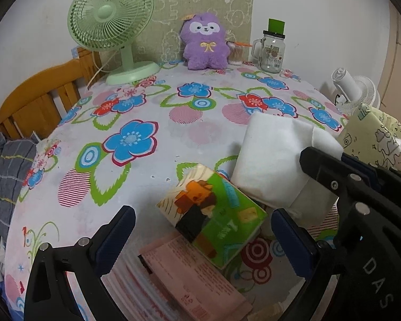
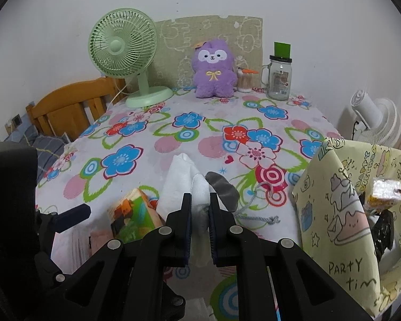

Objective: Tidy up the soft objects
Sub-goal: 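Grasp the green tissue pack with the left tool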

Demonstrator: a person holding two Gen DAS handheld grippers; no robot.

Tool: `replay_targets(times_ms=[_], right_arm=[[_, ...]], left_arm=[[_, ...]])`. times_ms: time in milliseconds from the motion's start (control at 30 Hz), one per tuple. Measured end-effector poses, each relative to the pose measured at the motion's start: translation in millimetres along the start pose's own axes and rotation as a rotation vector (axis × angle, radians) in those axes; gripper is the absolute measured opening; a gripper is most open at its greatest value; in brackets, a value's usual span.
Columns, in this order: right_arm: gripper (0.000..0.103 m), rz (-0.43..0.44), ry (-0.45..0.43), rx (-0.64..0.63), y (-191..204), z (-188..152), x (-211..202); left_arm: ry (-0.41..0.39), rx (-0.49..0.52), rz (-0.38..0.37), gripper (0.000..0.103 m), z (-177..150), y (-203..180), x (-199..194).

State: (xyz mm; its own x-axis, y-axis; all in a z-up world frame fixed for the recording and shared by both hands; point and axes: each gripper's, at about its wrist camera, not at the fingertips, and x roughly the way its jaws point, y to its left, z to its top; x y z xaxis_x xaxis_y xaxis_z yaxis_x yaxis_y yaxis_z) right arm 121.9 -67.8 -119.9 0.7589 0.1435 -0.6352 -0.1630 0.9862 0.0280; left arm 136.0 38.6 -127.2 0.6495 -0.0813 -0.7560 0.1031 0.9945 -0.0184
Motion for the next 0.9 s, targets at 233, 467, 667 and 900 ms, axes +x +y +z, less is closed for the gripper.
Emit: replay_targets(times_ms=[233,467,667,900], right_arm=[[0.014,-0.014,0.023,-0.001,-2.0,-1.7,13.2],[0.014,-0.019,0.043,0.01,-7.8,-5.2,21.1],[0.014,-0.017,0.048,0.02,-10.4,-6.5,22.5],[0.014,-0.006,0.053,0.034,-11.3,-7.2,19.4]], left_arm=[[0.044,0.021,-0.008,0.102,0.7,-7.5,12.8],[0.073,0.033,-0.036,0.089,0.9,-12.2,20.9],[0.063,0.035,-0.053,0.083,-0.4,-14.4,18.5],[0.032,0.034,-0.036,0.082,-1.0,-15.0,8.4]])
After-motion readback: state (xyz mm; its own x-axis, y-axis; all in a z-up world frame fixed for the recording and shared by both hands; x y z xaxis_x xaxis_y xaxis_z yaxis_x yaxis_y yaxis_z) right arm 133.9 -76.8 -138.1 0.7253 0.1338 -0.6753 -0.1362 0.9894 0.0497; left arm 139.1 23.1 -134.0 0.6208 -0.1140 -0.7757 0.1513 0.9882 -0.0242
